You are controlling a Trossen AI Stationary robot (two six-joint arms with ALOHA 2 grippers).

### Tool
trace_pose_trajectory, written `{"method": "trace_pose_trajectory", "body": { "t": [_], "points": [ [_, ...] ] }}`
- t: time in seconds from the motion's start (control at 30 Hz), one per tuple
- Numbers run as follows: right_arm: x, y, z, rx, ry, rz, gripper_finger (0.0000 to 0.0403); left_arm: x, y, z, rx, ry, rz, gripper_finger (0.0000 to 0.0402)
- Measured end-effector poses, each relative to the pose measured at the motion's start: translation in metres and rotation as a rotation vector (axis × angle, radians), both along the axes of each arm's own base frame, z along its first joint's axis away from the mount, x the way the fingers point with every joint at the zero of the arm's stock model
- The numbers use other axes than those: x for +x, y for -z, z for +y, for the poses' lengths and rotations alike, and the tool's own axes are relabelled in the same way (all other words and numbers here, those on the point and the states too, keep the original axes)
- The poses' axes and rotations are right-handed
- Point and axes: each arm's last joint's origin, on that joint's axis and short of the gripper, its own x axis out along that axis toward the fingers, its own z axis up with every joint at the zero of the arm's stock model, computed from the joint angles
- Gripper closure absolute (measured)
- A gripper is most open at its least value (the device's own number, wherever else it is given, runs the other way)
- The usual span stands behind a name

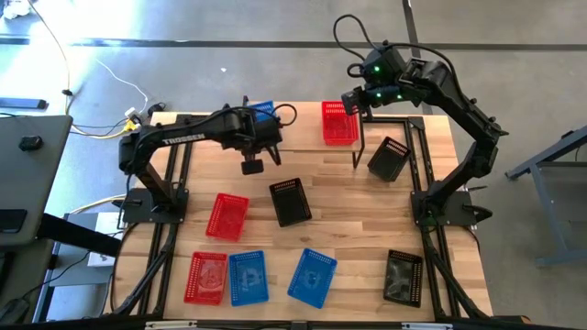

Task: Stack baskets on shelf by color
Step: Put the top blue bin on the shelf, then put the middle black bin on the shelf

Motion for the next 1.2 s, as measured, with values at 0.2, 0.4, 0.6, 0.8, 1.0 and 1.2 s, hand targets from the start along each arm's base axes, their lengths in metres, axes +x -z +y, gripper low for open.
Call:
{"method": "trace_pose_trajectory", "body": {
  "t": [0.2,0.4,0.6,0.8,1.0,1.2],
  "points": [
    [-0.001,0.001,0.000,0.006,0.000,0.010,0.0320,0.001,-0.001,0.003,0.019,-0.002,-0.017,0.0385],
    [-0.001,0.001,0.000,0.006,0.000,0.011,0.0320,0.003,-0.001,0.003,0.027,-0.002,-0.028,0.0365],
    [-0.001,0.001,0.001,0.007,-0.001,0.013,0.0320,0.005,-0.002,0.004,0.042,-0.003,-0.054,0.0355],
    [-0.001,0.001,0.001,0.011,-0.001,0.020,0.0320,0.005,-0.002,0.006,0.091,-0.014,-0.047,0.0344],
    [-0.002,0.002,0.001,0.014,0.001,0.021,0.0320,0.006,-0.004,0.003,0.065,-0.002,-0.068,0.0330],
    [0.000,0.002,0.003,0.033,-0.001,0.007,0.0320,0.008,-0.003,-0.005,0.040,0.028,-0.073,0.0304]
  ]
}}
